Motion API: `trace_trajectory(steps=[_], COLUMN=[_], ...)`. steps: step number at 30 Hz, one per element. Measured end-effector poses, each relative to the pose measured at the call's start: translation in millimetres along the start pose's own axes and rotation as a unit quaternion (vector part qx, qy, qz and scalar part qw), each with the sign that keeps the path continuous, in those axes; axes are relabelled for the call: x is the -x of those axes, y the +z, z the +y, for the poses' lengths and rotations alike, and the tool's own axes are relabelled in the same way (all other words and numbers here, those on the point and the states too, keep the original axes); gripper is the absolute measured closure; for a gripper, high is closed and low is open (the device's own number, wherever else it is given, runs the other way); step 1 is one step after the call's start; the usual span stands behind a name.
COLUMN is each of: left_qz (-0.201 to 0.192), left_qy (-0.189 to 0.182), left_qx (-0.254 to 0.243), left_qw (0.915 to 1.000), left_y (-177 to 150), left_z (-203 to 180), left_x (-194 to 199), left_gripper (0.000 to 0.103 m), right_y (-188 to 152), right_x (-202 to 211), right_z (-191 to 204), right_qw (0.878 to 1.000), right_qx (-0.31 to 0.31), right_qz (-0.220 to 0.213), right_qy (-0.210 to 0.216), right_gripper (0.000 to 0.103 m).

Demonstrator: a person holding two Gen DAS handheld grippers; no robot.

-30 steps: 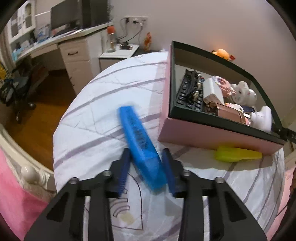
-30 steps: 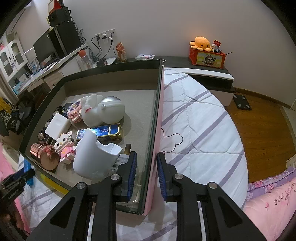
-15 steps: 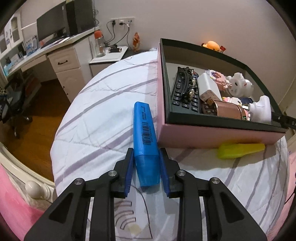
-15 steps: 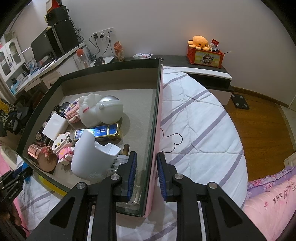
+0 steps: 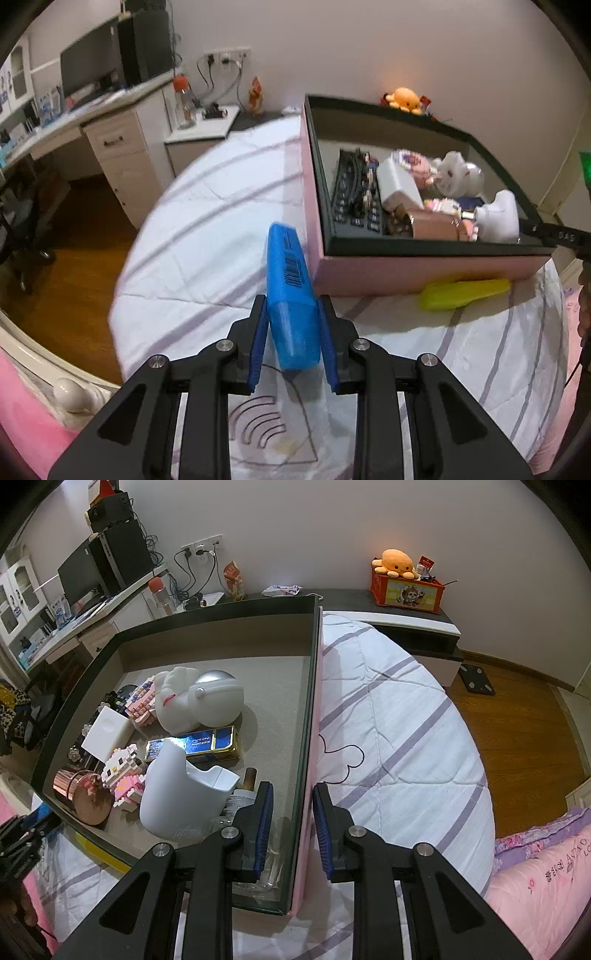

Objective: Organize rigid objects
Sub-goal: 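Lift the blue highlighter over the pink box and release it inside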

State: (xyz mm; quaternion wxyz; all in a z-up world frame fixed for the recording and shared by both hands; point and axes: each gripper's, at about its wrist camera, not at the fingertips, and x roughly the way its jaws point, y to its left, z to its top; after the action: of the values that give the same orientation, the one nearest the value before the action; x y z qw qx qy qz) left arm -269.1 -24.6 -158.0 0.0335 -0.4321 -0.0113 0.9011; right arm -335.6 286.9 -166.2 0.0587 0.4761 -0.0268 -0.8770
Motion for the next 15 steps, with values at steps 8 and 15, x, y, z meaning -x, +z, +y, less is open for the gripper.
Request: trace_trajectory(steps=[8,15], left_qz=[-0.054,-0.058], left_qy=[-0.013,-0.024], left_qx=[-0.02,-0.055], left_qw=[0.9982,0.9965], left_y=[21.3,40.0], left_z=[-6.6,-31.3], left_x=[41.9,37.3], left_gripper=[0.085,0.087], right_y=[-0.1,0.8], right_x=[-0.5,-1.8], right_z=[0.4,-0.8], right_qw=[1.0,1.0], right_qx=[0.0,0.002], right_qz=[0.0,0.002], right_qy=[-0.002,-0.005], right_gripper=[0.08,0.08])
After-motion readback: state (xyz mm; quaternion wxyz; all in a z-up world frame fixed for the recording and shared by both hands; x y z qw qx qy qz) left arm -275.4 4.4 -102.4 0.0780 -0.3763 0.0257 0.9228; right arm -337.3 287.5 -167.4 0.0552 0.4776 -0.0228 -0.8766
